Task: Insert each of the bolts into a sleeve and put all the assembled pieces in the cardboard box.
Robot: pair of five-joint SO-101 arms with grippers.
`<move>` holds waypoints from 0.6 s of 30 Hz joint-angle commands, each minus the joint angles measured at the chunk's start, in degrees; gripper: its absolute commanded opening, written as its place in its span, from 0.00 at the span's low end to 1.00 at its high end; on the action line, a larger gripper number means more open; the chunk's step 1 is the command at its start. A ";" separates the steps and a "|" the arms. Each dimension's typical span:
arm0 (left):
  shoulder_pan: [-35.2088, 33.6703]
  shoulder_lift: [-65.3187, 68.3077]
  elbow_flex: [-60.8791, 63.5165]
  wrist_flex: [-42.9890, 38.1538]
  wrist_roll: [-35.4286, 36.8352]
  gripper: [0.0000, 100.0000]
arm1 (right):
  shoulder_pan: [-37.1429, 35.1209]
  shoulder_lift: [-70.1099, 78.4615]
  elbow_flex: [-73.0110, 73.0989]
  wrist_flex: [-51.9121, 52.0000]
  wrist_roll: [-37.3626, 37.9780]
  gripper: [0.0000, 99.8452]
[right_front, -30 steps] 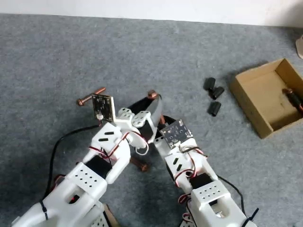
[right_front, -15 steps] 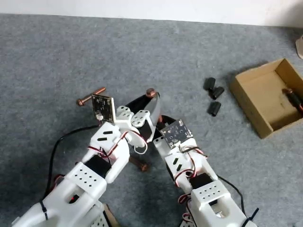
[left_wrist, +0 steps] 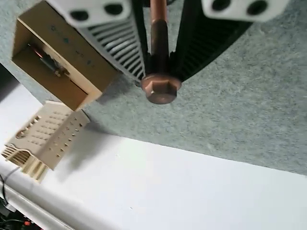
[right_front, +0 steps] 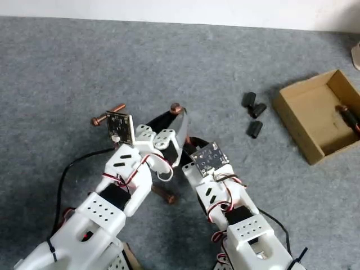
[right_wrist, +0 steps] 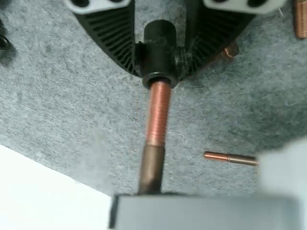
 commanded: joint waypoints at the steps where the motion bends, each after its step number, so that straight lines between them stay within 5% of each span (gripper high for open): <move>1: -1.45 -1.63 -0.92 -1.76 -0.53 0.01 | -0.40 -1.27 8.13 0.04 -0.44 0.00; 18: -0.92 -0.66 0.57 -1.85 -0.35 0.01 | -0.40 -1.27 8.13 0.04 -0.44 0.00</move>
